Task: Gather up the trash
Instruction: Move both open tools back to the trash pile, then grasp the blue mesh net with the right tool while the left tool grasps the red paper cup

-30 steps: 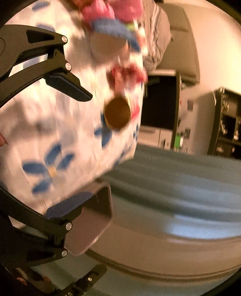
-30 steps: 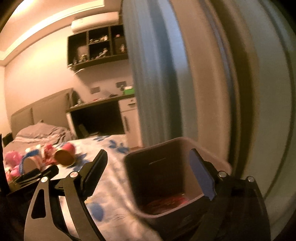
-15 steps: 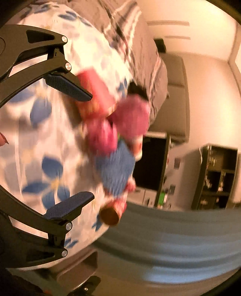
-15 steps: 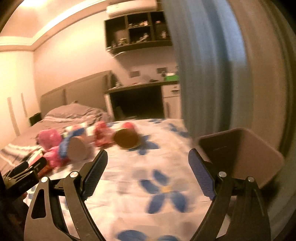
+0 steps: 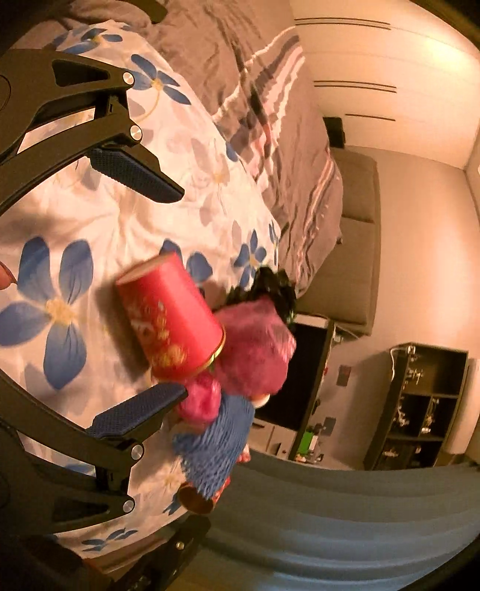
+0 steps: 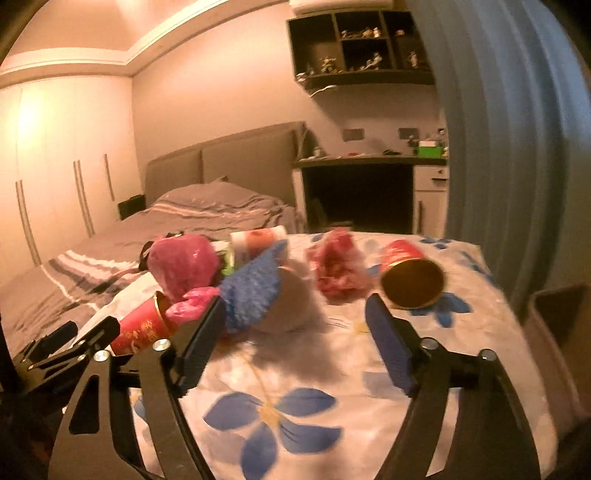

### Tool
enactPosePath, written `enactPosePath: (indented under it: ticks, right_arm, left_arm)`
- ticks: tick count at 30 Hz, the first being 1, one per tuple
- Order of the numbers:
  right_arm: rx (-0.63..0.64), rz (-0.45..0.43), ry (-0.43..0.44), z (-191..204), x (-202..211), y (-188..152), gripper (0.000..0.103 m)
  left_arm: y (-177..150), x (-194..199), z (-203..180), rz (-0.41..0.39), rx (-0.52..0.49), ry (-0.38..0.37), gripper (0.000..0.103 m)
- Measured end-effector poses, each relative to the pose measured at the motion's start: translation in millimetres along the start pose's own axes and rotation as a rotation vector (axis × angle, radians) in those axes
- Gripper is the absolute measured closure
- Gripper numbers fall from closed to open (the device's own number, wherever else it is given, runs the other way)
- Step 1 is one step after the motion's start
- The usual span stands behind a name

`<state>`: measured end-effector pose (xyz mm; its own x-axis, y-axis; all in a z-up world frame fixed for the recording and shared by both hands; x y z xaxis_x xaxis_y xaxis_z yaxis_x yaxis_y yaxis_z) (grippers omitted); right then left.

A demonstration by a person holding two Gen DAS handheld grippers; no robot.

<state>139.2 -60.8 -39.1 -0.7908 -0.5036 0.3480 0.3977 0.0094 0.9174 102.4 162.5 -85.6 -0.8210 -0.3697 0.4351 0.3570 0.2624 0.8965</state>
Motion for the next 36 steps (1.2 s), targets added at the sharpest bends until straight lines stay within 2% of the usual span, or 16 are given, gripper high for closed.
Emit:
enactPosePath:
  ticks: [7, 13, 14, 15, 21, 31, 36]
  right_arm:
    - [-0.066, 0.054, 0.064, -1.4, -36.6, 3.3, 0.052]
    - [-0.087, 0.082, 0.092, 0.2, -49.6, 0.4, 0.081]
    - [-0.081, 0.082, 0.094, 1.4, -49.8, 0.9, 0.094]
    - [-0.074, 0.081, 0.093, 2.7, -49.9, 1.3, 0.098]
    - [-0.013, 0.021, 0.054, 4.7, -24.5, 6.0, 0.098]
    - [0.001, -0.036, 0.002, -1.2, 31.1, 0.5, 0.099]
    - [-0.002, -0.047, -0.01, -1.4, 41.6, -0.5, 0.099]
  left_arm:
    - [0.5, -9.9, 12.9, 0.008, 0.009, -0.006, 0.007]
    - [0.1, -14.4, 8.3, 0.009, -0.001, -0.048, 0.007]
    - [-0.3, -14.9, 7.4, 0.008, -0.005, -0.054, 0.007]
    - [-0.5, -15.5, 6.0, 0.007, -0.009, -0.062, 0.007]
    - [-0.1, -23.9, 4.6, 0.013, -0.02, -0.145, 0.007]
    - [-6.9, -57.1, -0.3, 0.151, -0.045, -0.364, 0.007]
    - [-10.4, -69.2, -5.8, 0.211, -0.042, -0.427, 0.01]
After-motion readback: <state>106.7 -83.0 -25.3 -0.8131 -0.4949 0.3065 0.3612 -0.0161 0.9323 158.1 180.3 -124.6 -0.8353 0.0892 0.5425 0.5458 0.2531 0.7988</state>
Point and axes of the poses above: each gripper's, at about its wrist camera, not at the fingertips, and x roughly against the way its jaws point, z to its left, y to its top, the point moved 6 cm from there along -x, roughly the way its jaws point, and after that the axes turned 10 degrees about y, right-handed, at the moved point
